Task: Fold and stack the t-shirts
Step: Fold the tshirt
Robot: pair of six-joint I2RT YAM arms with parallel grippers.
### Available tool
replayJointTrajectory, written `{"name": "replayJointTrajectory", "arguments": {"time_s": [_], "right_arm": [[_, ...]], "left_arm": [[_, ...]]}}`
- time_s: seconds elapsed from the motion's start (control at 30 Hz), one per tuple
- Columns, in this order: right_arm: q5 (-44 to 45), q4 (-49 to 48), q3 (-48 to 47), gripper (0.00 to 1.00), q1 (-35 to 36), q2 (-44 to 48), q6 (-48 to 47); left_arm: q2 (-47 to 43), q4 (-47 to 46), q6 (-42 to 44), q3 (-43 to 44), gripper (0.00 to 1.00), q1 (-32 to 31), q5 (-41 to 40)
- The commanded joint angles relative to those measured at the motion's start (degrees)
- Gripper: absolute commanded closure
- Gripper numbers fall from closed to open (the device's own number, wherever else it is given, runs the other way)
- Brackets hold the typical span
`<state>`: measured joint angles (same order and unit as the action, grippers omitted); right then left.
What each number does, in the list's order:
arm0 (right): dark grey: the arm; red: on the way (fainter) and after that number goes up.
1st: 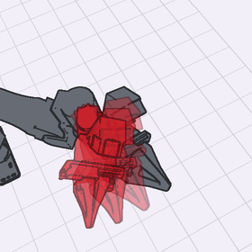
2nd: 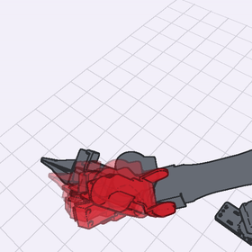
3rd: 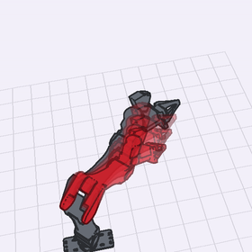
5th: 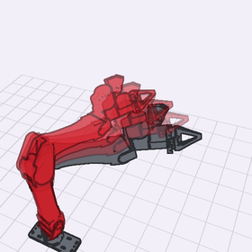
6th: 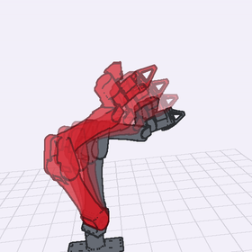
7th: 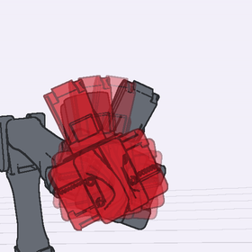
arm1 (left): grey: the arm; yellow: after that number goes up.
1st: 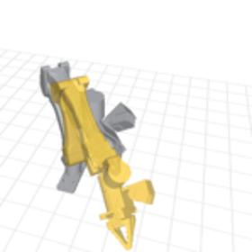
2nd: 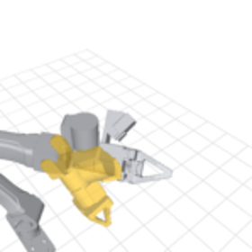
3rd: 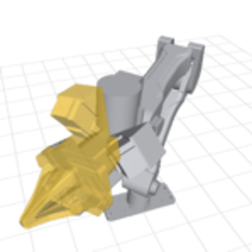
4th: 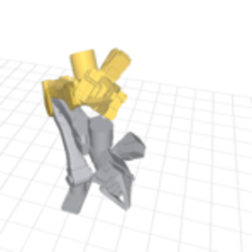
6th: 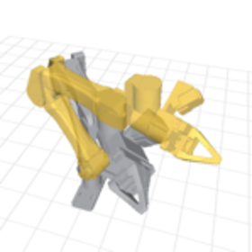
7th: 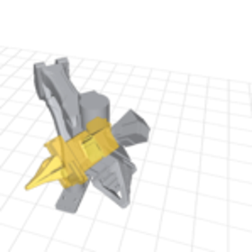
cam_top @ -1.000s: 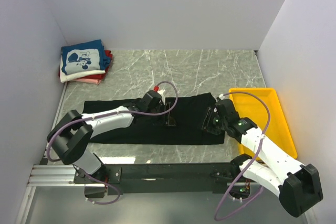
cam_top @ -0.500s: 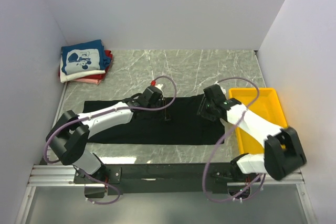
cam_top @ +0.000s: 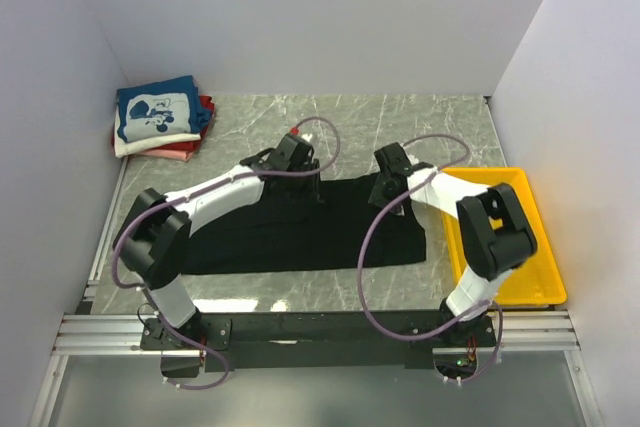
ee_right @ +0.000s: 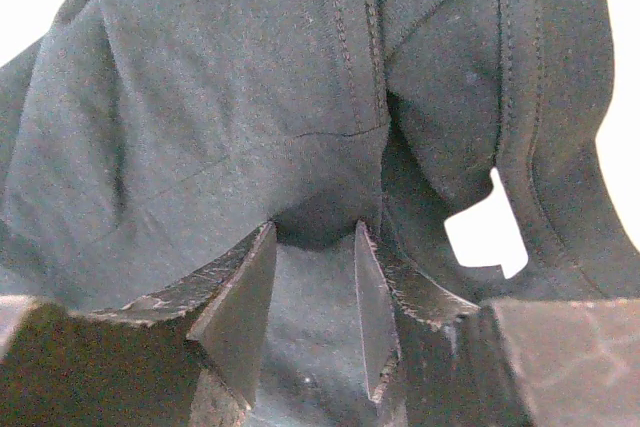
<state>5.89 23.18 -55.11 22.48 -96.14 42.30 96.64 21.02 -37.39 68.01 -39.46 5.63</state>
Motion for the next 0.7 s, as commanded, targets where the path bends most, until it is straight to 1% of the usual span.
{"name": "replayJointTrajectory", "arguments": {"time_s": [0.0,0.03,0.07,0.1,0.13,0.17,0.2,0.23,0.3,0.33,0.37,0.4,0.43,0.5,0.53,0.6,0.67], "right_arm": [[-1.8,-0.6,-6.2,0.56,-0.5,-7.3,-1.2],[-2.2,-0.2,-7.8,0.56,-0.5,-8.4,-1.3],[-3.5,0.7,-11.3,0.56,-0.7,-9.7,-1.9],[-4.5,1.4,-13.4,0.56,-0.8,-12.5,-2.0],[-5.6,2.0,-18.0,0.56,-1.2,-14.0,-2.4],[-7.8,3.1,-20.5,0.56,-1.4,-15.5,-3.1],[-8.6,4.1,-23.3,0.56,-1.6,-18.7,-3.3],[-9.1,5.5,-29.7,0.57,-1.7,-20.6,-3.5],[-9.8,9.7,-36.7,0.57,-2.4,-26.3,-5.0],[-10.2,11.0,-43.4,0.57,-2.7,-28.3,-5.6],[-11.1,13.0,-47.0,0.57,-3.6,-30.2,-5.7],[-12.6,14.3,-50.7,0.57,-4.1,-34.4,-6.1],[-13.4,15.7,-58.2,0.57,-4.5,-36.6,-6.2],[-14.9,18.7,-64.8,0.57,-5.6,-41.7,-6.7],[-15.6,19.5,-69.4,0.57,-6.0,-42.9,-6.6],[-18.1,19.3,-70.8,0.57,-7.1,-43.5,-6.4],[-19.7,15.6,-67.4,0.57,-7.8,-40.1,-6.3]], "left_arm": [[2.7,2.0,2.7,7.6,0.66,1.2,1.8],[3.0,2.0,2.5,8.4,0.66,2.3,3.1],[3.3,2.0,2.2,9.7,0.66,2.8,3.4],[3.8,1.9,2.0,10.2,0.66,3.3,4.0],[4.1,1.7,1.5,10.6,0.66,4.8,4.7],[4.3,1.3,1.4,11.0,0.66,5.4,6.1],[4.4,1.1,1.0,11.0,0.66,6.1,6.6],[4.4,1.0,0.7,10.9,0.66,7.4,6.8],[4.3,1.2,0.6,10.5,0.66,8.2,6.2],[3.9,1.0,0.5,9.9,0.66,8.6,5.5],[2.8,0.6,0.1,7.6,0.66,8.8,4.6],[2.2,-0.8,-0.3,6.2,0.66,8.9,4.3],[1.6,-1.2,-1.1,4.9,0.66,9.0,4.3],[0.4,-3.2,-1.6,1.2,0.66,9.0,4.3],[0.1,-4.0,-2.6,-0.9,0.66,9.0,4.7],[0.6,-4.8,-2.8,-1.2,0.67,8.9,4.7],[2.8,-4.2,-2.0,1.5,0.66,8.8,4.3]]}}
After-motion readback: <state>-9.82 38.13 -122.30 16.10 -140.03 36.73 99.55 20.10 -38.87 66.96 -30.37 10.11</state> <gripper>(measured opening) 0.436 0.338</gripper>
